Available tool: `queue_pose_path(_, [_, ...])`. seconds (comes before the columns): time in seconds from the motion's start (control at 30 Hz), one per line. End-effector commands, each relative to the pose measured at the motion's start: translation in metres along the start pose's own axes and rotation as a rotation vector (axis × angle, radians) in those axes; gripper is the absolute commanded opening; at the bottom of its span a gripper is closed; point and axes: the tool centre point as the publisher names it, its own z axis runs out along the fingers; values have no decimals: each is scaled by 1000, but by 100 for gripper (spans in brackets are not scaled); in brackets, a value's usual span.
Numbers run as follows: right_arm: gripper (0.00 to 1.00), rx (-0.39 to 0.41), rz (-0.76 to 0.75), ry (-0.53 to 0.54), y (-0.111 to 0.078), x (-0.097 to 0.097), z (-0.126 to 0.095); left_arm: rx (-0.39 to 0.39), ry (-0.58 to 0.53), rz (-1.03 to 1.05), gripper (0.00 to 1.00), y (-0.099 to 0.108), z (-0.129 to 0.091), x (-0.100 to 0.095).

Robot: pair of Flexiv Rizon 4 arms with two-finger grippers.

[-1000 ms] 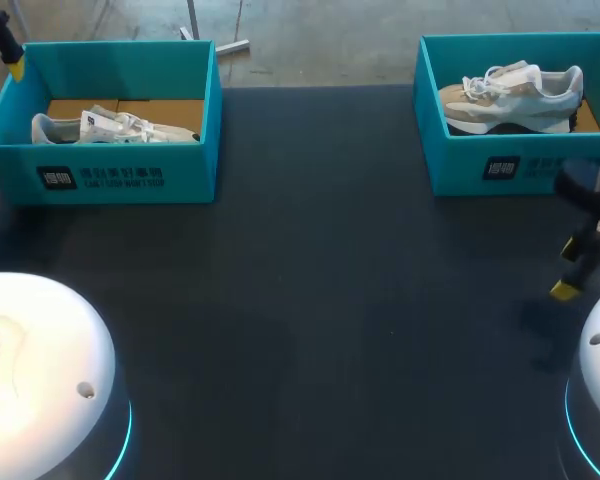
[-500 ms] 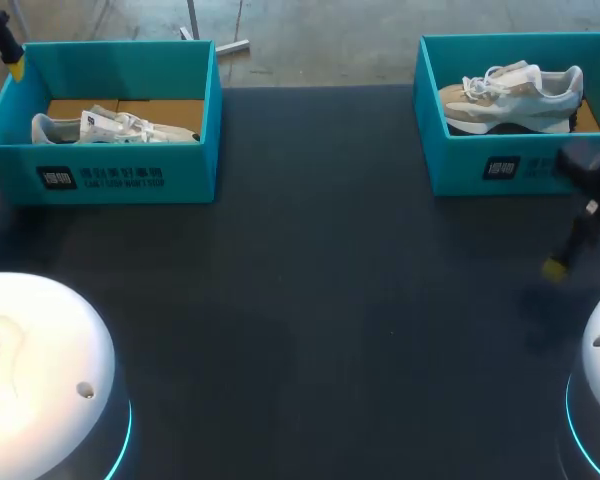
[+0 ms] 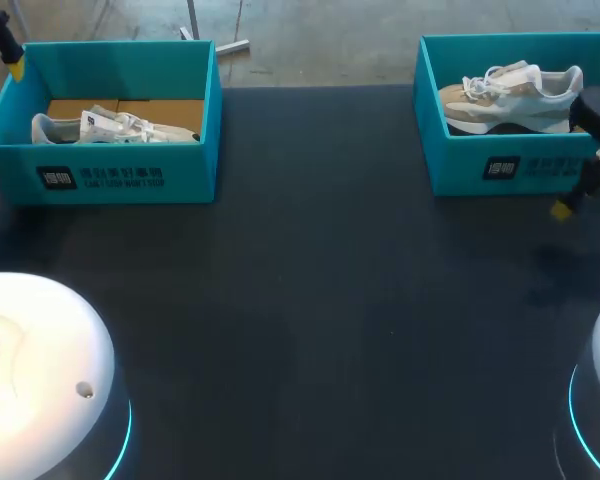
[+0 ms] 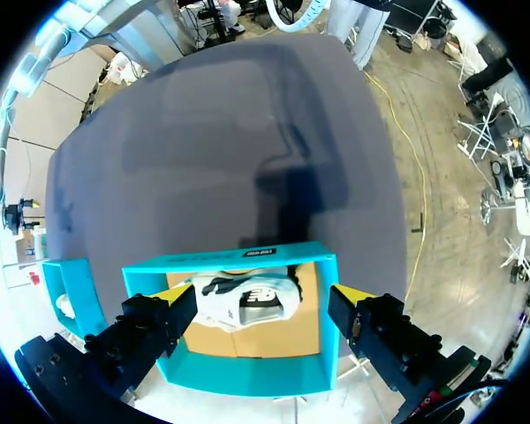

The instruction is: Take the shoe out of the shoebox, open the shoe tongue, remove and reinsert the insole, then place the shoe into the shoebox

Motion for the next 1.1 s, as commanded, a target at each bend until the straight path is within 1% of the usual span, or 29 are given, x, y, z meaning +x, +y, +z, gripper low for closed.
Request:
queue_pose_path(0.03, [100,12,0,9,6,-5,3,0,2,0,100,0,0,0])
queue_pose_path(0.87, [100,15,5,1,7,-7,2,0,2,0,100,0,0,0])
queue_pose_path(0.9, [100,11,163,-120,23,-34,-3,0,2,0,100,0,0,0])
queue_pose_path(0.93, [100,8,209,-156,40,-65,-10,0,2,0,100,0,0,0])
queue_pose_path(0.97, [100,7,214,-161,55,-92,-16,0,2,0,100,0,0,0])
queue_pose_path(1.0, [100,5,225,-161,60,-102,-19,0,2,0,100,0,0,0])
queue_pose_path(1.1, [100,-6,226,-174,62,-108,-26,0,2,0,100,0,0,0])
